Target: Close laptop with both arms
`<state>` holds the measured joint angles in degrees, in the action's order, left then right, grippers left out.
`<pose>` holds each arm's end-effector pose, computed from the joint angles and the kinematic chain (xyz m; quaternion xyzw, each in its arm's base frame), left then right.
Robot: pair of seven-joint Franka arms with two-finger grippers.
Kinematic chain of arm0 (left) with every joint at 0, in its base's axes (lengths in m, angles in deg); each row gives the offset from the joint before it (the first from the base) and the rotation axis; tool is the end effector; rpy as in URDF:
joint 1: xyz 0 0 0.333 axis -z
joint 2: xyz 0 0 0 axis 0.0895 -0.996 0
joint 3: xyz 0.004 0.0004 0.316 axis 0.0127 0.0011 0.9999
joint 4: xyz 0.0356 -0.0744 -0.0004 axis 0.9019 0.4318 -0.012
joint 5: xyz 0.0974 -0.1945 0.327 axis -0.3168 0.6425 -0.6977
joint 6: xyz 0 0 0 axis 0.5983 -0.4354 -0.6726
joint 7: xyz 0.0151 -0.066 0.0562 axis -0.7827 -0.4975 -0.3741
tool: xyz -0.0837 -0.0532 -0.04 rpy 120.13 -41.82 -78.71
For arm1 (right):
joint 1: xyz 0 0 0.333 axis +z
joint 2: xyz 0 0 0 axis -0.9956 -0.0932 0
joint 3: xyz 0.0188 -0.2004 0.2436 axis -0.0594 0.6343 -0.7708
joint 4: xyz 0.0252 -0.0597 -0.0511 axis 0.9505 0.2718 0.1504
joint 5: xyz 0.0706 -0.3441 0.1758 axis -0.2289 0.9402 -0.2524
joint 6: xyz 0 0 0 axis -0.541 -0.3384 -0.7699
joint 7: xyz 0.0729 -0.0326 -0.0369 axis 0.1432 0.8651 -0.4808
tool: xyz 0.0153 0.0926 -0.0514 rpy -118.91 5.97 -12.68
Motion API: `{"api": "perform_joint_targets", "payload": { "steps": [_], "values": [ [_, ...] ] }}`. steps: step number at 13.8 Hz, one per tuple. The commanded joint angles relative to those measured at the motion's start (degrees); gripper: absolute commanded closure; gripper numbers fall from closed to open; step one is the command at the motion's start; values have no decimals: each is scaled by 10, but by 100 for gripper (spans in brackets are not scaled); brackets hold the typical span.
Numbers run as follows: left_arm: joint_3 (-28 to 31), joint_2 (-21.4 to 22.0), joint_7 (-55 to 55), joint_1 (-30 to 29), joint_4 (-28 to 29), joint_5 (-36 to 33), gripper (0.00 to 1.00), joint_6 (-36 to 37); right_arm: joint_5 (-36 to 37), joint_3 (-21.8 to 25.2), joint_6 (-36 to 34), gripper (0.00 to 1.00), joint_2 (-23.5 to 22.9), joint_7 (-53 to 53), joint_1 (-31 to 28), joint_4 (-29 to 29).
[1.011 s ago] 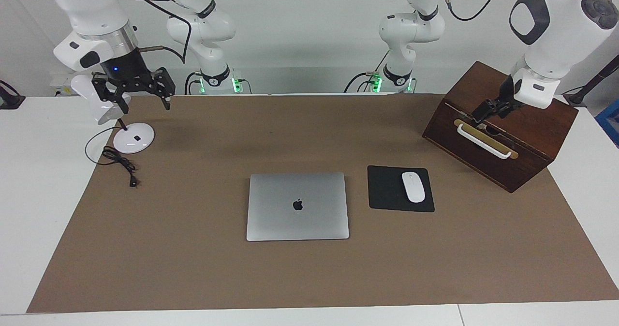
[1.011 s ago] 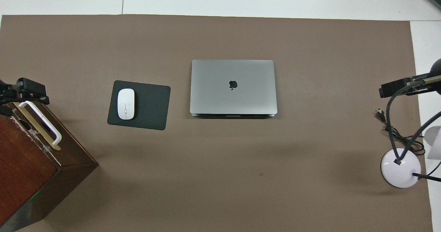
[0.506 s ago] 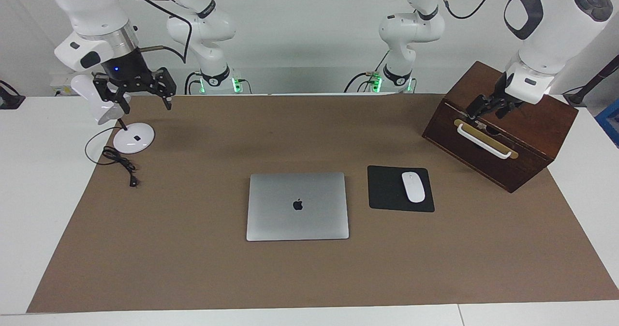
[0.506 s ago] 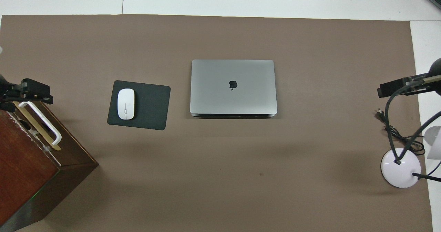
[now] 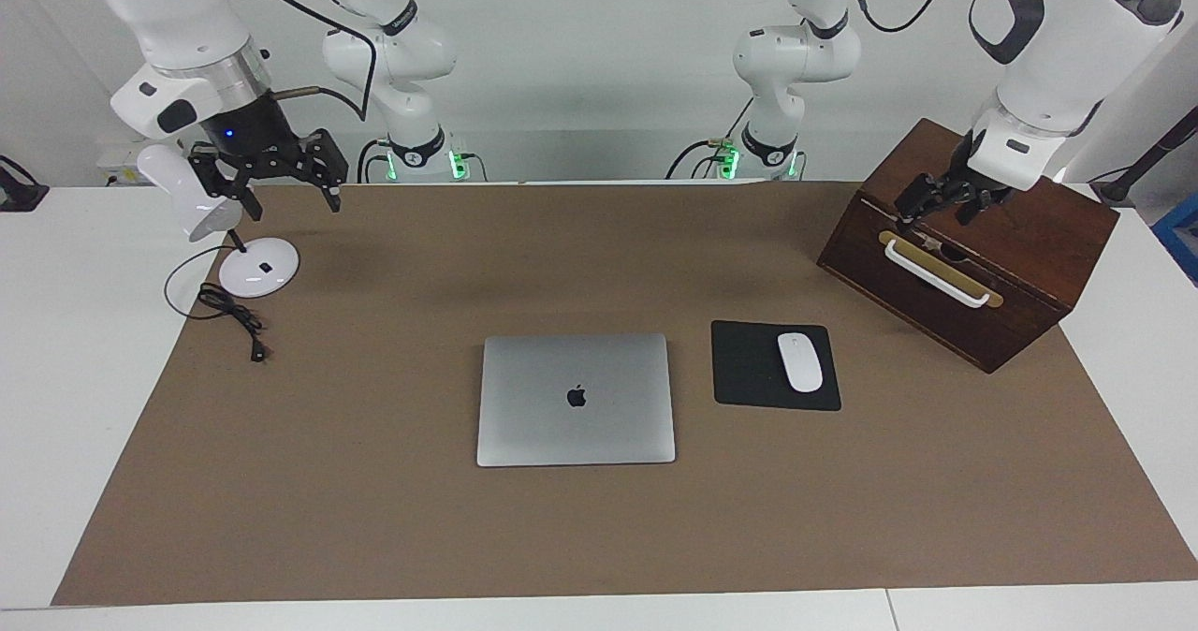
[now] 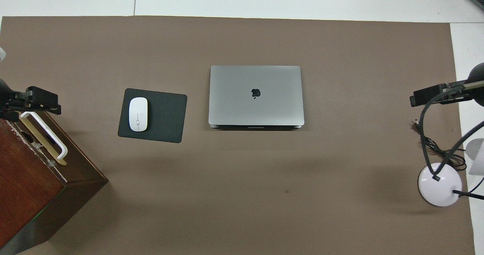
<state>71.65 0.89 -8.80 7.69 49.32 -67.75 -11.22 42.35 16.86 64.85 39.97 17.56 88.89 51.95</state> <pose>0.5506 -0.0066 0.5870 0.9979 0.0516 -0.0385 0.0080 0.5535 0.0127 0.6423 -0.9986 -0.0460 -0.0217 0.0120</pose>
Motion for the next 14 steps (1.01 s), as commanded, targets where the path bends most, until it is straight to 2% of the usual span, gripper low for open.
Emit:
{"api": "perform_joint_targets", "payload": {
  "steps": [1, 8, 10, 14],
  "values": [
    [-3, 6, 5, 4, 9, -3, 0, 3, -11, 1, 4, 0, 13, 9, -3, 14],
    [-7, 17, 9, -5, 29, -4, 0, 0, -9, 1, 6, 0, 13, 10, -2, 15],
    [-27, 18, 12, -36, 37, -3, 0, -21, -5, 2, 8, 0, 13, 10, -2, 15],
    [-32, 19, 8, -29, 34, -3, 0, -21, -1, 2, 8, 0, 13, 9, -2, 15]
  ]
}}
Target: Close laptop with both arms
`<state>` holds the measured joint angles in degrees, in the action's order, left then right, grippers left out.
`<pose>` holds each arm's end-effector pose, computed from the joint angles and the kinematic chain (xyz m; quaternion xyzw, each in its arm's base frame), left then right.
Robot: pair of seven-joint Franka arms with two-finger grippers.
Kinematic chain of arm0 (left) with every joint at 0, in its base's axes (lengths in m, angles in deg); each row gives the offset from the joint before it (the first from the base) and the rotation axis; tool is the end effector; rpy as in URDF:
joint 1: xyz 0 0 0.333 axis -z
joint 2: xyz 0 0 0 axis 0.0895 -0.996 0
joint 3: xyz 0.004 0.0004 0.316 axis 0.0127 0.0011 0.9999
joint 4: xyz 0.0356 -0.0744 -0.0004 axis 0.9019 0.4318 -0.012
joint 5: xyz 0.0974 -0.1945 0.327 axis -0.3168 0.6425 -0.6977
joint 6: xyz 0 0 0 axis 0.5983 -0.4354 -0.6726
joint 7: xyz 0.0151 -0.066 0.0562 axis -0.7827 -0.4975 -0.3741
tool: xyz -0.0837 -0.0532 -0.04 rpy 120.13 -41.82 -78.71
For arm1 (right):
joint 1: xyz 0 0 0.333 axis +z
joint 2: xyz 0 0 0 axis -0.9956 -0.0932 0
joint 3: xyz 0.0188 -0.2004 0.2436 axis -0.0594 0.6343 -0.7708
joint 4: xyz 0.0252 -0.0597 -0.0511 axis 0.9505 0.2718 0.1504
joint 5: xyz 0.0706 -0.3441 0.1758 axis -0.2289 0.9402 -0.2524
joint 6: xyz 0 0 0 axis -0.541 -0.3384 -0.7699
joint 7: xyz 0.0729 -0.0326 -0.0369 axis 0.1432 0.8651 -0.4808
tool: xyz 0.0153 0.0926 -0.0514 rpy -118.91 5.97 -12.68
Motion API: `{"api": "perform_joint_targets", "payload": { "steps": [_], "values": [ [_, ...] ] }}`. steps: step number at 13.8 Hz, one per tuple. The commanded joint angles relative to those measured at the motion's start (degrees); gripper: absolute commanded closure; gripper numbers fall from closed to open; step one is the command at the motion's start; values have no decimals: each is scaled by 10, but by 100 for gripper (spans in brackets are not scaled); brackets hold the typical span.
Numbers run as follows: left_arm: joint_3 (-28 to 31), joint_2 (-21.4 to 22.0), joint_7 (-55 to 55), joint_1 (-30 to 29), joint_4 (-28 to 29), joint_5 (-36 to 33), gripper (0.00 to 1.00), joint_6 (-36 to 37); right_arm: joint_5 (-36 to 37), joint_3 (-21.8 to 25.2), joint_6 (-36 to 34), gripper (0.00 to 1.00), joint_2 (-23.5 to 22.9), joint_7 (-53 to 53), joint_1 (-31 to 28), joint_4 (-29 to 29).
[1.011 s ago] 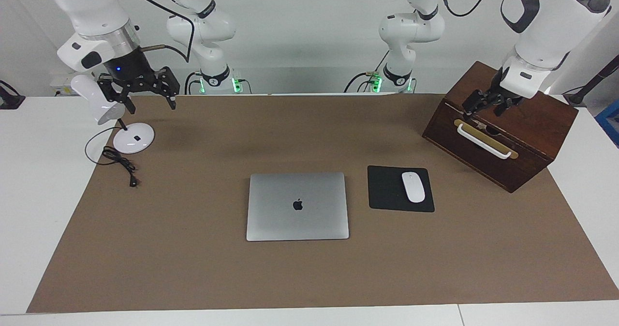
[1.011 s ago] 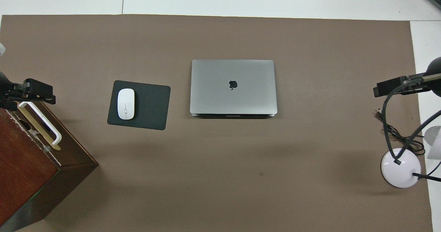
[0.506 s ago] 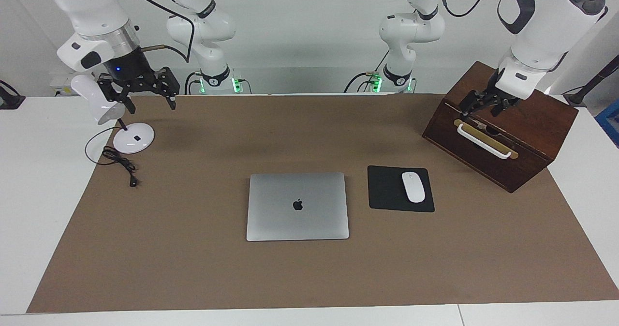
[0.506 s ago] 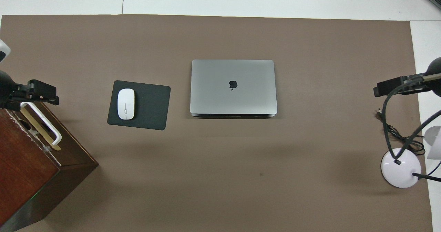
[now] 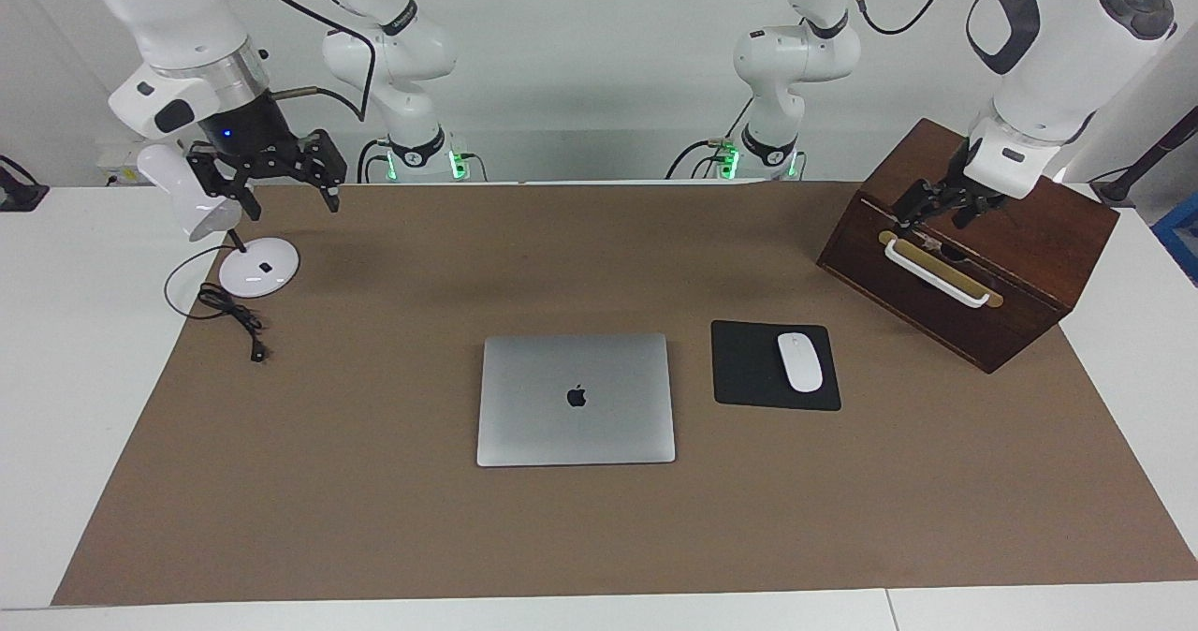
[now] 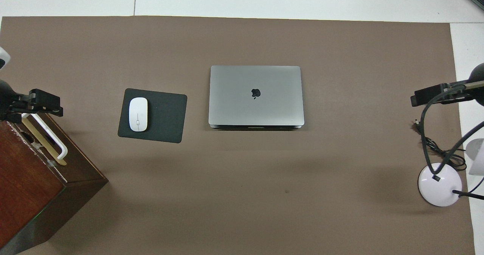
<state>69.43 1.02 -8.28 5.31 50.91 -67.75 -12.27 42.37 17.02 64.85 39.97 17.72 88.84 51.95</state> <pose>0.5503 -0.0051 0.5767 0.9979 0.0487 -0.0420 0.0080 0.5535 0.0106 0.6423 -0.9988 -0.0427 -0.0217 0.0119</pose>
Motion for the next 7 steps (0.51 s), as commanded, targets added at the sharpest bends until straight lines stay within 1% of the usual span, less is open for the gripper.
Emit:
{"api": "perform_joint_targets", "payload": {
  "steps": [1, 7],
  "values": [
    [-11, 17, 2, -5, 19, -3, 0, -12, -1, 1, 8, 0, 13, 7, -1, 15],
    [-18, 15, 10, -6, 0, -14, 0, -3, -1, 1, 9, 0, 13, 8, -1, 15]
  ]
}}
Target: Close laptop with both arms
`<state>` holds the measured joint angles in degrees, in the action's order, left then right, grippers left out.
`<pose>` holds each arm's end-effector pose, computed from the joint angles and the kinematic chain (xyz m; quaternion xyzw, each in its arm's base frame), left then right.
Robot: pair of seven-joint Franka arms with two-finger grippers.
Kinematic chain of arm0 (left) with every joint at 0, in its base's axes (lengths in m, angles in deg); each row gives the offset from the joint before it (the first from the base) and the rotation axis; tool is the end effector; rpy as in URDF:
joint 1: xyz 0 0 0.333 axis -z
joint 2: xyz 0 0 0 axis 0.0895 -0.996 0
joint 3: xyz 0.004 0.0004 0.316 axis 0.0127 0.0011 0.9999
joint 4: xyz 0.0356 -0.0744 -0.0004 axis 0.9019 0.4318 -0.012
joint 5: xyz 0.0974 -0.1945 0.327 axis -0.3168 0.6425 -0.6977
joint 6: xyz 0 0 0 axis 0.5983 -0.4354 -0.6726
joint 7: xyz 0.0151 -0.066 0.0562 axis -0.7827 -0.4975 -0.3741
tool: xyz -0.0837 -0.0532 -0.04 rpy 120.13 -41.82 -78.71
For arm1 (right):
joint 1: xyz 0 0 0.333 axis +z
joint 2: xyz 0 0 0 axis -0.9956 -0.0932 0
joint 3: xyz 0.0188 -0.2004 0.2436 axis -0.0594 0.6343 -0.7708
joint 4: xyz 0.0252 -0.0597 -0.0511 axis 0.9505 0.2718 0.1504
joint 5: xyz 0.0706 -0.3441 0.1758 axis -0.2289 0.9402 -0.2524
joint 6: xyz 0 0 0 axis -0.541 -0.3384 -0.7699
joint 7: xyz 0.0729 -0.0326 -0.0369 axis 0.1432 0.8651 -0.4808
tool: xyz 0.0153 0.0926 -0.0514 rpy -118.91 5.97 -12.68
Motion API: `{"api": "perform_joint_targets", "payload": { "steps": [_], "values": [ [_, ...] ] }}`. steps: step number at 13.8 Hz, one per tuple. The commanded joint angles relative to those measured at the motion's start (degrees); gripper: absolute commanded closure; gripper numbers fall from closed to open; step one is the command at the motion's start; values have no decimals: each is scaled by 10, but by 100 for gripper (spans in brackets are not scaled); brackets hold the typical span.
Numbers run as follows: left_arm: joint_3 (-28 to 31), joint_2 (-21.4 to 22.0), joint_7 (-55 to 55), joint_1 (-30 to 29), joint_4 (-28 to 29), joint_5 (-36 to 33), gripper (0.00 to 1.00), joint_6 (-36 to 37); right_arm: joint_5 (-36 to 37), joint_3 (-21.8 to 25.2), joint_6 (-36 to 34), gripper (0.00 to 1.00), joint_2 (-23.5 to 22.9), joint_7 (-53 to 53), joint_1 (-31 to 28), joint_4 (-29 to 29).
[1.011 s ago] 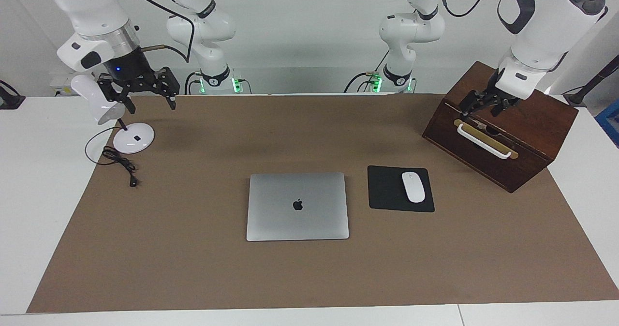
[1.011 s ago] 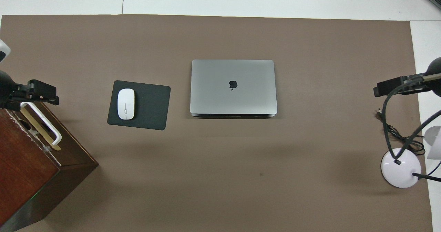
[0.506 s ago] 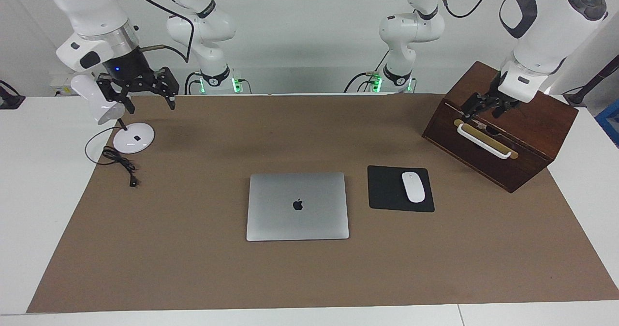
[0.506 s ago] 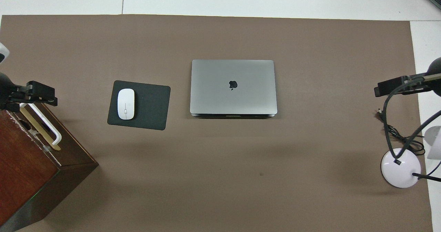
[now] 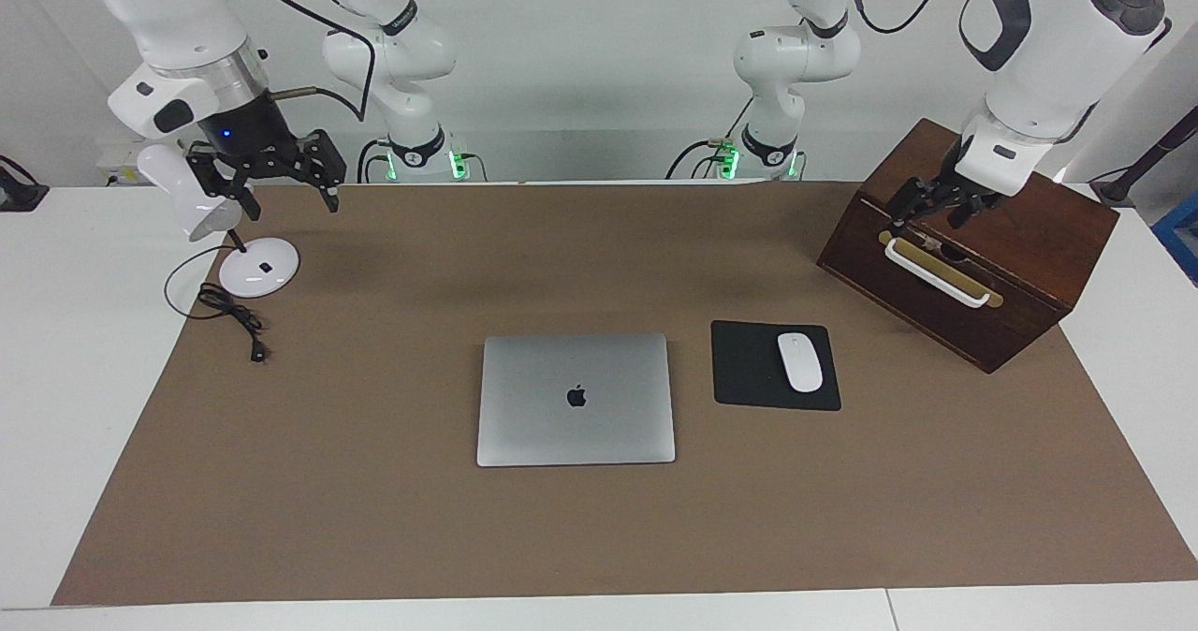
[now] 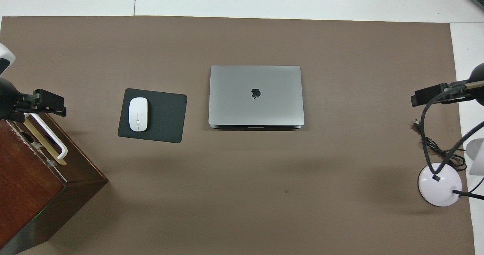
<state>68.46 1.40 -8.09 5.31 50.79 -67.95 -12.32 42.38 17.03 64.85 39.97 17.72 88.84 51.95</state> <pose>0.5487 -0.0141 0.5814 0.9986 0.0385 -0.0371 0.0061 0.5535 0.0105 0.6423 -0.9988 -0.0427 -0.0217 0.0118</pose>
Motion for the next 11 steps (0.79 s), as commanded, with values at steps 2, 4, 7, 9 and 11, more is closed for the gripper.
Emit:
{"api": "perform_joint_targets", "payload": {
  "steps": [2, 4, 7, 9, 11],
  "values": [
    [-8, 13, 9, -7, 1, -12, 0, -3, -1, 1, 8, 0, 13, 8, -1, 15],
    [-8, 14, 9, -9, 1, -11, 0, -4, -1, 1, 8, 0, 13, 8, -1, 15],
    [-8, 14, 8, -10, 2, -11, 0, -7, -1, 0, 8, 0, 13, 8, -1, 15],
    [-8, 14, 8, -10, 2, -11, 0, -8, -1, 1, 8, 0, 13, 8, -1, 15],
    [-8, 14, 8, -11, 2, -11, 0, -8, -1, 0, 9, 0, 13, 8, -1, 15]
  ]
}}
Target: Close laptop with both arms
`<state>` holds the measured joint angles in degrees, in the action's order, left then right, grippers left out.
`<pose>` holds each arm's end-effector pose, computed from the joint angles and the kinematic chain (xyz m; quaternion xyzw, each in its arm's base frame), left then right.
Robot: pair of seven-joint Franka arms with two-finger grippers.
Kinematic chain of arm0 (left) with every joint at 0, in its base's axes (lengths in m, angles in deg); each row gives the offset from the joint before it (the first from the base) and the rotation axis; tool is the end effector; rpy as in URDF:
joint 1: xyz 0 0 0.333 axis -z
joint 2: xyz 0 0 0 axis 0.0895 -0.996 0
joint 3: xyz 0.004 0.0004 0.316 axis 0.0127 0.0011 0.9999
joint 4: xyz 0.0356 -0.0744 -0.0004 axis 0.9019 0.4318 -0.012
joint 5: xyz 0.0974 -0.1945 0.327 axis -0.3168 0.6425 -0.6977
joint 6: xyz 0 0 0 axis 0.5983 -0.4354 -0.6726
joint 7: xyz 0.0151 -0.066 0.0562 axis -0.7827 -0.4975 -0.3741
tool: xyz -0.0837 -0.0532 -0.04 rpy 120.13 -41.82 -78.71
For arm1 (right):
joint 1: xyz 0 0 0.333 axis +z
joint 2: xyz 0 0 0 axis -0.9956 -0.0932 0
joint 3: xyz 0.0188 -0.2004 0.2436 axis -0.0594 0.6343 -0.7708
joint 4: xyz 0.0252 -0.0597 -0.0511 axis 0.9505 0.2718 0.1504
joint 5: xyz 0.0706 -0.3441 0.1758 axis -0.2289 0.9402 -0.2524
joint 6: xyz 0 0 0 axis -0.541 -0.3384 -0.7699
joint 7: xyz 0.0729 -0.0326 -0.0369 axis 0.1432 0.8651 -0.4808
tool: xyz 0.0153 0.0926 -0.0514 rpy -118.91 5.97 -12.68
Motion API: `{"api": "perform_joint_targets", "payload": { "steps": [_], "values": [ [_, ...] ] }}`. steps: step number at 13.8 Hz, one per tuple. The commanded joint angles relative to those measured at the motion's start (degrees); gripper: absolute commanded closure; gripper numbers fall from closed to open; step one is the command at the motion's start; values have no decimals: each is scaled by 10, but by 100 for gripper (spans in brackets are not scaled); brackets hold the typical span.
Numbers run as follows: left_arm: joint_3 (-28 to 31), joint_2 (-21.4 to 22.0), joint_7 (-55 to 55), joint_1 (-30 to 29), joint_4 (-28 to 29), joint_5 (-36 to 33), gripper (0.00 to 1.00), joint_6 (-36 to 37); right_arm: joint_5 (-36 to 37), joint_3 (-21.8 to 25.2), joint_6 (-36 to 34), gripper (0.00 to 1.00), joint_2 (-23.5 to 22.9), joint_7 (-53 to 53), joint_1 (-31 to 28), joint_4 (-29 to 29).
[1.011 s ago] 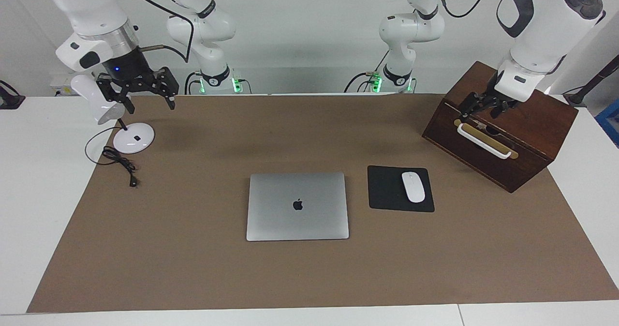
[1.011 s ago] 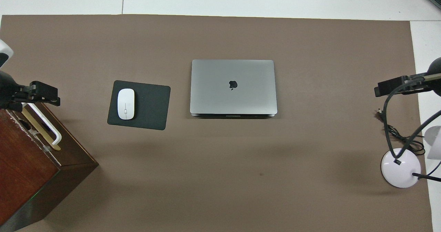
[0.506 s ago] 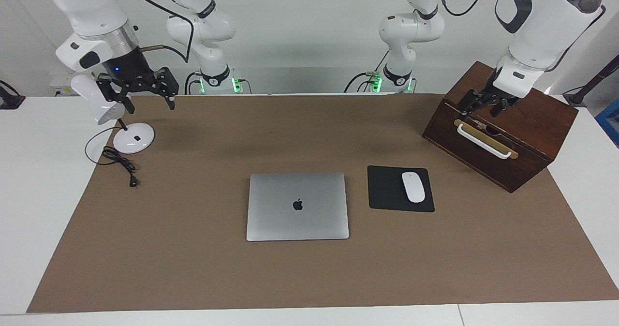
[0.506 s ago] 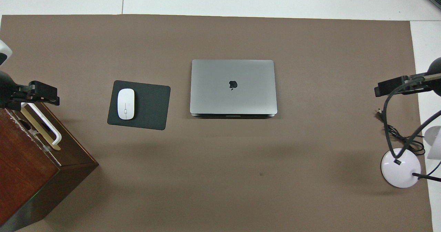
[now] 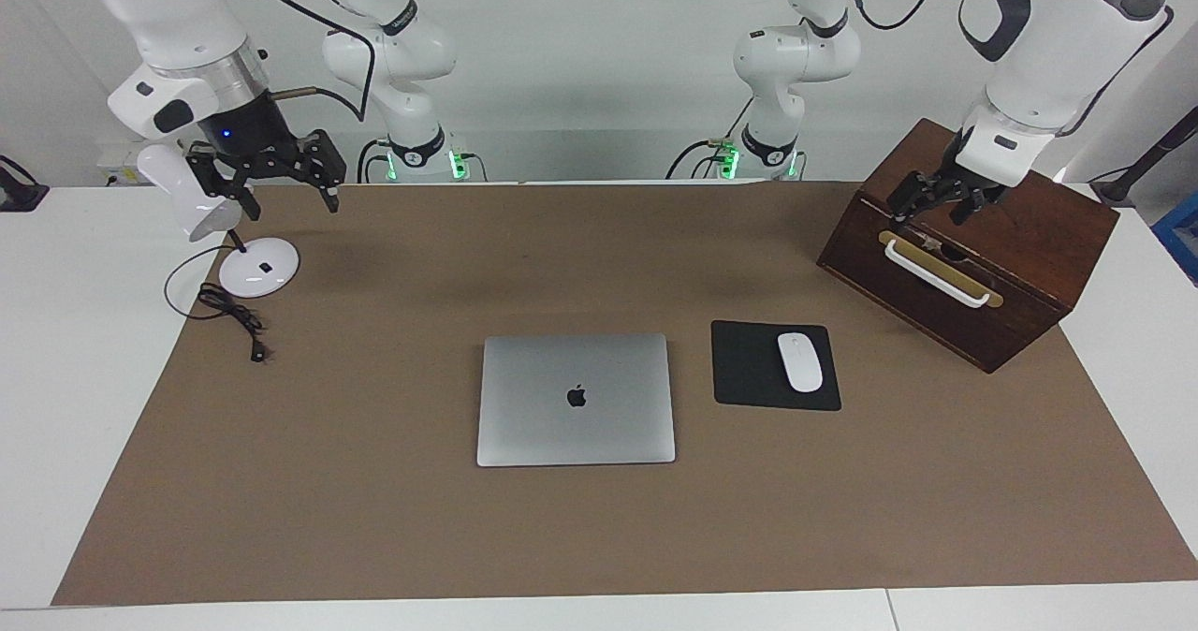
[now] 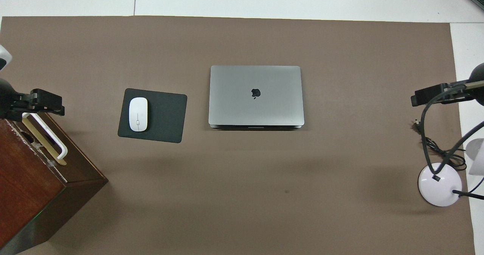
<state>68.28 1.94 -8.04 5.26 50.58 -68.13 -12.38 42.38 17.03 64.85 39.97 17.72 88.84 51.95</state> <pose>0.5467 -0.0150 0.5883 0.9989 0.0368 -0.0300 0.0048 0.5535 0.0105 0.6423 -0.9988 -0.0427 -0.0217 0.0118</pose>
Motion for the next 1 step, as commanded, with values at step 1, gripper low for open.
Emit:
{"api": "perform_joint_targets", "payload": {
  "steps": [1],
  "values": [
    [-7, 8, 7, -10, 4, -9, 0, -7, -1, 1, 9, 0, 13, 8, -1, 15]
  ]
}}
